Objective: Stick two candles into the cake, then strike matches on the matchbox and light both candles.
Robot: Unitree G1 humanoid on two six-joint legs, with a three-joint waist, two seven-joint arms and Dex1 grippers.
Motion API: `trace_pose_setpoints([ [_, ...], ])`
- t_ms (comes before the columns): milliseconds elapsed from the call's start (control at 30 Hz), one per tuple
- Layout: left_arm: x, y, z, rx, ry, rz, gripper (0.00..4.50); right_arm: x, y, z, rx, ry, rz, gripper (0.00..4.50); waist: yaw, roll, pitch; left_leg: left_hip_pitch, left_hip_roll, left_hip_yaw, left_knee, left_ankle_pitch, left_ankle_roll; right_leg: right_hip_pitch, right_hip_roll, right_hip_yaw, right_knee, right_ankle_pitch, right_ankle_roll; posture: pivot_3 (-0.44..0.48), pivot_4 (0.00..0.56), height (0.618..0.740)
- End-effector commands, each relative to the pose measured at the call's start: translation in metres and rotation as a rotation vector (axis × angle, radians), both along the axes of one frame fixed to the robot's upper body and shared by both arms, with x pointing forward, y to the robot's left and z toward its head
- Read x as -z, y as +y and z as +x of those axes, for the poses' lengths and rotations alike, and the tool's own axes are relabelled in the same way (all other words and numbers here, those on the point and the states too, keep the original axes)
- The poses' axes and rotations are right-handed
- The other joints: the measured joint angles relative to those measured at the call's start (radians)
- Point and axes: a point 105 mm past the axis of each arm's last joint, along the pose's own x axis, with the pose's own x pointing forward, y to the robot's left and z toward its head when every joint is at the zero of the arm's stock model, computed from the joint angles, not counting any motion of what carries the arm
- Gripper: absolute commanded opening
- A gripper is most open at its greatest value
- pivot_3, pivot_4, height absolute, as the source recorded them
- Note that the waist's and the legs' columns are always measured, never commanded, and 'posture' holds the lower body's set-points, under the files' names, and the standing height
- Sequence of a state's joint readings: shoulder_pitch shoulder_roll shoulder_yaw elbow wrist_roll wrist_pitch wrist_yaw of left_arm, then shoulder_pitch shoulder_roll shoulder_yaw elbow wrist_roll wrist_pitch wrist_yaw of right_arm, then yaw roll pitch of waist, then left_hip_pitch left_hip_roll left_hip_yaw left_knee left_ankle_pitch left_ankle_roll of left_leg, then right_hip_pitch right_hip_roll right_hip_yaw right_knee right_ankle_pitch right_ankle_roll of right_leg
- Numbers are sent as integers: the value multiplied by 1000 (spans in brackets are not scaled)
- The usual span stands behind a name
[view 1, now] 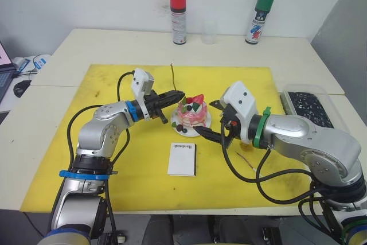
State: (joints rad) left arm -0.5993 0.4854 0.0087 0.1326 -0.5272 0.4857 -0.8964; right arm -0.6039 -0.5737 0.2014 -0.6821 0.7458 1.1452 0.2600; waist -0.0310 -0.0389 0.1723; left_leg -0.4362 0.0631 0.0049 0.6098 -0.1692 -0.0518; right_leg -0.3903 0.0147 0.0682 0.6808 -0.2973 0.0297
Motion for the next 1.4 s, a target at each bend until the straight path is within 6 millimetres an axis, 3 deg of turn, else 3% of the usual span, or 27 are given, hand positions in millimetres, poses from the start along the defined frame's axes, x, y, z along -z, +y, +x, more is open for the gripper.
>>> trace_pose_setpoints([
  [33,-11,0,1,-3,-37,-21,0,-9,0,-5,-10,-47,13,4462,0,0,0,0,0,0,0,0,0,0,0,0,0,0,0,0,150,740],
  [967,28,-3,2,-107,-46,-12,0,-1,3,-10,-11,-26,16,4462,1,0,0,1,0,-1,0,0,0,1,0,0,0,0,0,0,150,740],
  [1400,0,0,4,-151,-9,-177,0,1,3,-12,-9,-30,20,4462,0,0,0,1,0,-1,1,0,0,2,0,-1,0,0,1,0,150,740],
])
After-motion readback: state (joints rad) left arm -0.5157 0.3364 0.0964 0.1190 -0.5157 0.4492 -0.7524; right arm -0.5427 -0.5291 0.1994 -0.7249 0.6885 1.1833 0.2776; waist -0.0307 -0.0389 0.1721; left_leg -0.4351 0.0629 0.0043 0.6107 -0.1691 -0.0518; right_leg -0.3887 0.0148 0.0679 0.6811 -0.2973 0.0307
